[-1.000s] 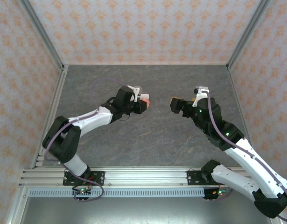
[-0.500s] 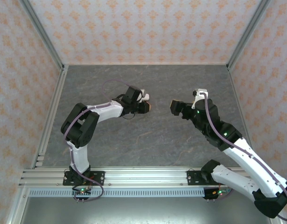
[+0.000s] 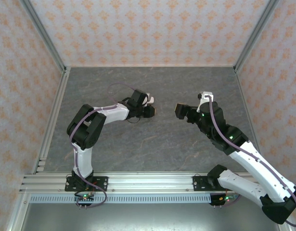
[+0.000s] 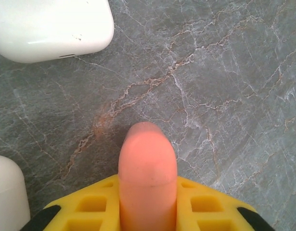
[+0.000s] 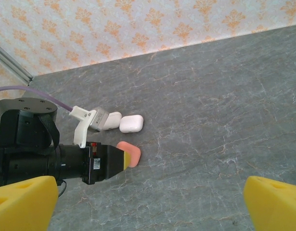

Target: Insert the wireless bluetooth earbuds into the charging case

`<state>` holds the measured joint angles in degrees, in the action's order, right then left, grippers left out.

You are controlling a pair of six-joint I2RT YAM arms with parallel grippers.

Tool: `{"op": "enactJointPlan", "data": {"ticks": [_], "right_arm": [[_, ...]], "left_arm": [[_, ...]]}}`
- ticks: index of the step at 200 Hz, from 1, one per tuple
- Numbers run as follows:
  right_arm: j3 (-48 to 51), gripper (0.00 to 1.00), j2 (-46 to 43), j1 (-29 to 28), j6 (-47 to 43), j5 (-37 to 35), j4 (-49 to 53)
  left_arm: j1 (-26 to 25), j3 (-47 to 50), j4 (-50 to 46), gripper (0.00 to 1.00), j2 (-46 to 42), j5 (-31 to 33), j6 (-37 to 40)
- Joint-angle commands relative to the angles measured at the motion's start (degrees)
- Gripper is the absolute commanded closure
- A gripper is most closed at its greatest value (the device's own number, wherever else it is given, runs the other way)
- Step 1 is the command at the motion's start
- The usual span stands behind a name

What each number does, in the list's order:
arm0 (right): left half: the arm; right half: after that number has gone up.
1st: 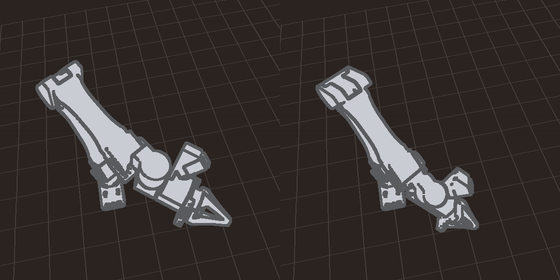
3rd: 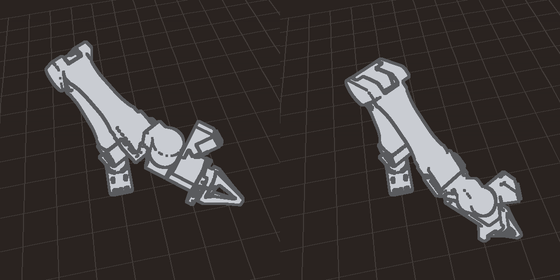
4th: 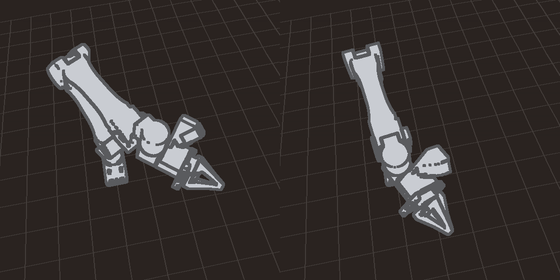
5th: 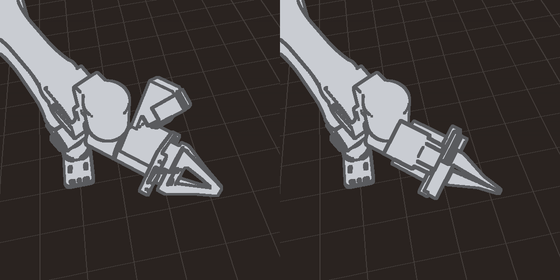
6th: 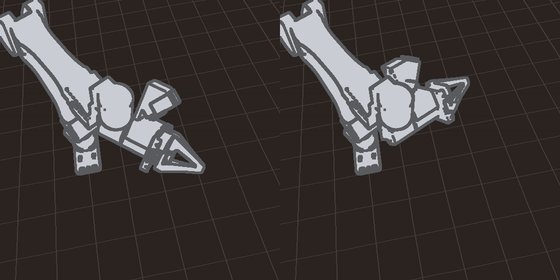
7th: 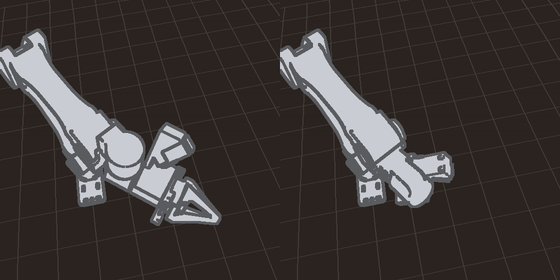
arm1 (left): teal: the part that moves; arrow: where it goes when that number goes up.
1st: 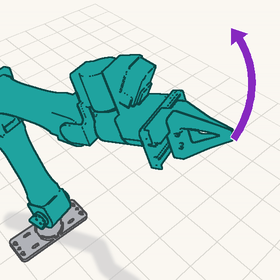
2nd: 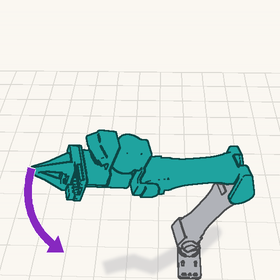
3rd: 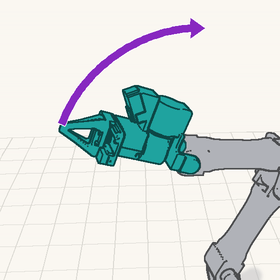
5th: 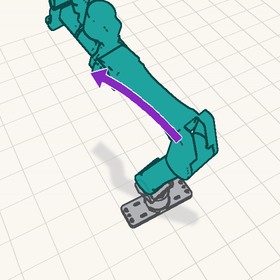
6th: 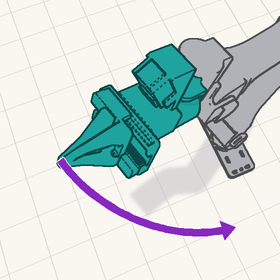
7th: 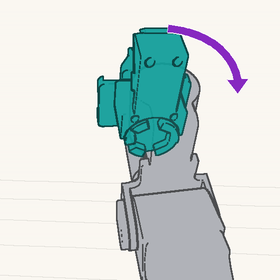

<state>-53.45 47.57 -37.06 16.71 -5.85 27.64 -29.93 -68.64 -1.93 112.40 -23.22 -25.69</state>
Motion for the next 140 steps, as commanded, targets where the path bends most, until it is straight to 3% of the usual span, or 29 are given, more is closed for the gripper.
{"op": "enactJointPlan", "data": {"ticks": [1,33,63,140], "right_arm": [[0.41,0.01,-0.15,0.14,-0.08,-1.27,1.19],[0.37,0.01,-0.15,0.13,-0.60,-1.71,1.54],[0.54,0.01,-0.11,0.14,-1.44,-2.29,1.54],[0.52,0.01,-0.24,1.54,-5.46,-3.92,1.46]], "left_arm": [[0.52,-0.79,-0.76,0.70,0.19,2.34,-0.23],[0.58,-0.80,-1.55,0.60,-1.01,3.07,0.25],[0.57,-0.15,-2.10,0.58,-2.62,3.48,0.38],[0.67,3.25,-4.81,0.53,-17.12,7.30,2.02]]}}
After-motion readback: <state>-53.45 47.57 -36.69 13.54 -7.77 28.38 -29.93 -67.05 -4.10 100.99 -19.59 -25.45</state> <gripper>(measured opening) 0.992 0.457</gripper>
